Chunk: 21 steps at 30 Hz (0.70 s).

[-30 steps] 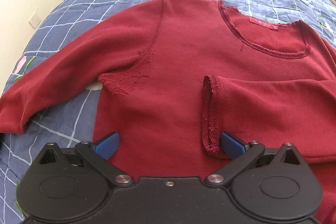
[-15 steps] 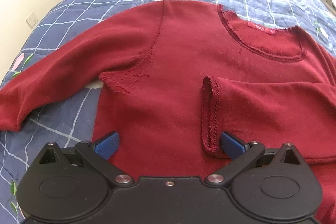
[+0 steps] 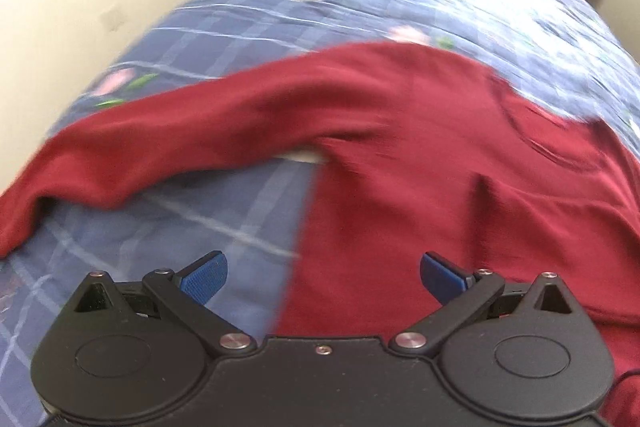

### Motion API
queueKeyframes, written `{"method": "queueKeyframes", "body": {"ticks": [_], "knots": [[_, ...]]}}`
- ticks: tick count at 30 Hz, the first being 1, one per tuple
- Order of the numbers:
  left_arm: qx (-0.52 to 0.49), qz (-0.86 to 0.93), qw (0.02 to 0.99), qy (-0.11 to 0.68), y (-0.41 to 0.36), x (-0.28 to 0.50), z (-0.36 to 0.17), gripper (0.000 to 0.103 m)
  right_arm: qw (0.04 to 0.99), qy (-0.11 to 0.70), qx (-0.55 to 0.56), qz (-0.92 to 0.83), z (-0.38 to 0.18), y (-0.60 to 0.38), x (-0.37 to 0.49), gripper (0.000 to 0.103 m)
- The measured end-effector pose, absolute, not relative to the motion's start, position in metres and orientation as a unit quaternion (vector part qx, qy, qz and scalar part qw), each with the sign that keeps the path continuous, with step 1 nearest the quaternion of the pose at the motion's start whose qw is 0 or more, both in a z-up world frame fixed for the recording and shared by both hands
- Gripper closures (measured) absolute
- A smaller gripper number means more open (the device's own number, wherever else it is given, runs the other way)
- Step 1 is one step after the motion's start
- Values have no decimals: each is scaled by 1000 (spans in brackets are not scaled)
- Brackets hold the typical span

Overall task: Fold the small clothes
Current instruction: 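Grasp the cuff of the other sleeve with the left tool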

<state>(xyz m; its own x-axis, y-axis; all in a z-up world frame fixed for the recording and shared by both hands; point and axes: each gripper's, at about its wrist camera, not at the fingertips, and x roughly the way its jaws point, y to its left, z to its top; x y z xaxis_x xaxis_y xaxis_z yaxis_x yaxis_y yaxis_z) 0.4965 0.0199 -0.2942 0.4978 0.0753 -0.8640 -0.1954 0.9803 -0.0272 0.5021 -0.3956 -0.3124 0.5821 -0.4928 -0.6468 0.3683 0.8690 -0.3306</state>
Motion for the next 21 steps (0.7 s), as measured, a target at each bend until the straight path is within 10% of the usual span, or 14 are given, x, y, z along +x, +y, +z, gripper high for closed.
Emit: {"method": "queueKeyframes", "body": {"ticks": [21], "knots": [[-355,329,788,382,242,450,-287,2,913,392,-82,-82,-277,-246,416,0]]}}
